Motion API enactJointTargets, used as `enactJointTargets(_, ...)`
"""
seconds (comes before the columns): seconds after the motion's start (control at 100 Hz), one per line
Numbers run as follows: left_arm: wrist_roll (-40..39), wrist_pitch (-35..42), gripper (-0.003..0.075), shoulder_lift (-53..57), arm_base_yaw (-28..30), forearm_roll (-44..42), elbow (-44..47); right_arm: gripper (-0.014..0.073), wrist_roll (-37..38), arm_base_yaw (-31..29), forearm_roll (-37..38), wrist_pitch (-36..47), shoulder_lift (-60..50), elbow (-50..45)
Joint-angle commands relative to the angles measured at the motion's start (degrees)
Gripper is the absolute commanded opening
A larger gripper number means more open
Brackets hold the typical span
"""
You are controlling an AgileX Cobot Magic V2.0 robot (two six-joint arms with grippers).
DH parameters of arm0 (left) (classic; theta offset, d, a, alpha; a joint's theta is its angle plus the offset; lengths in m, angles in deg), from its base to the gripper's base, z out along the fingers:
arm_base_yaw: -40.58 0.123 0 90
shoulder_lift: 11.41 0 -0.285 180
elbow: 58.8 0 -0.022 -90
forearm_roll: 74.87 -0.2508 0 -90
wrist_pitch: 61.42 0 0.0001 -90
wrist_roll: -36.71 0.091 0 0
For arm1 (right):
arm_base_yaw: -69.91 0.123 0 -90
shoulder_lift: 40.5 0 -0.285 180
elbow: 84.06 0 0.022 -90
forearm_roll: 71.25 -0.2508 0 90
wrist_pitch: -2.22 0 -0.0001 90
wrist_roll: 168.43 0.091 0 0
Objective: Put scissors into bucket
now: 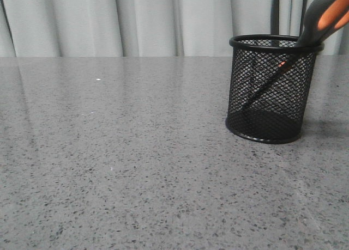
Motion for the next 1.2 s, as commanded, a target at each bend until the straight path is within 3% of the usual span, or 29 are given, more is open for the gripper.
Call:
enactJointTargets(0.0,-0.59,3.33,-0.002,1.61,0.06,0.96,2.54,-0.005,-0.61,0.01,0.31,4.74,0.47,1.32)
enactJointTargets(0.62,-0.59,3.33,-0.002,1.61,0.06,0.96,2.54,-0.005,-0.61,-0.36,0.31,6.03,0.47,-0.47)
enactJointTargets(0.73,-0.59,3.33,-0.002,1.61,0.06,0.96,2.54,-0.005,0.06,-3.1,2.89,9.28,-1.05,-5.66)
enactJointTargets(1.03,-0.59,3.33,-0.002,1.61,0.06,0.96,2.54,-0.0052,16.83,-14.66,13.14,25.52,-9.89,-28.7)
enactJointTargets(1.1,-0.59,3.33,-0.002,1.61,0.06,0.96,2.54,-0.0052,16.83,-15.59,14.08,15.53,-12.52,-27.84)
enactJointTargets(1.19,-0.59,3.44,-0.002,1.61,0.06,0.96,2.54,-0.0052,16.83,-16.49,14.08,9.29,-16.13,-28.46)
